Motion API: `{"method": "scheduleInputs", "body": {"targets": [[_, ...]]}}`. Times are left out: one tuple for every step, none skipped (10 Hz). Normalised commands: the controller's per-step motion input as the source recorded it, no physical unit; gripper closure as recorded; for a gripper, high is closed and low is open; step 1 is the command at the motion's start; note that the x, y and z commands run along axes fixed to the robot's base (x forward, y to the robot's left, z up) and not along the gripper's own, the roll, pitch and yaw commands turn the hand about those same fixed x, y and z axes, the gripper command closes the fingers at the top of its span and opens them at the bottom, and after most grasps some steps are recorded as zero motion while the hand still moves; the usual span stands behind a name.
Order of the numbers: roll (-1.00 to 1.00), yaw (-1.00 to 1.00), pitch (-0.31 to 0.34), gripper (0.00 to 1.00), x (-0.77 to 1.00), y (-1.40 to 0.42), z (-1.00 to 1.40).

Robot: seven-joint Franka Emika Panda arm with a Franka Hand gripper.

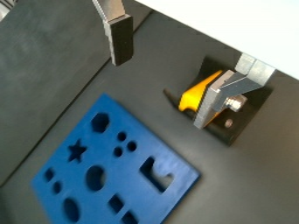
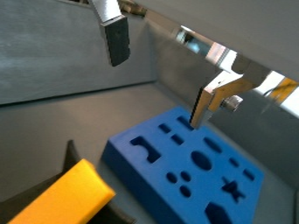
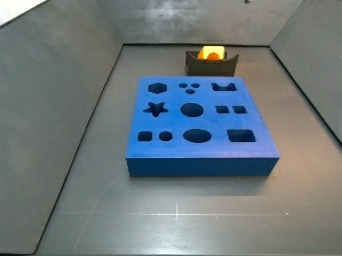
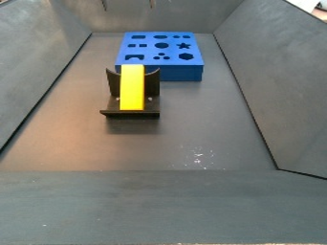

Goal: Pick up the arch object. Move up. Place the arch object on the fixture. Regrasp the arch object. Rotate the arch object. Move to above the board. Insert the arch object.
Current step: Regrasp the arch object.

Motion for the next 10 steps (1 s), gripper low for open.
{"method": "scheduleInputs", "body": {"targets": [[1.0,0.02,0.047,0.0,-0.04,-0.02,0.02],[1.0,0.02,0.042,0.0,-0.04,-0.02,0.01],[1.0,0.02,0.035,0.0,-0.04,-0.02,0.01],[1.0,0.02,0.029,0.0,-0.04,-0.02,0.01],[1.0,0.02,0.024,0.0,-0.04,-0.02,0.01],[1.0,0.02,0.018,0.0,-0.04,-0.02,0.01],[1.0,0.02,0.01,0.0,-0.03,-0.02,0.01],[1.0,0.02,0.006,0.0,-0.02,-0.02,0.0],[1.0,0.02,0.004,0.0,-0.02,-0.02,0.0],[1.0,0.03,0.006,0.0,-0.02,-0.02,0.0]]}}
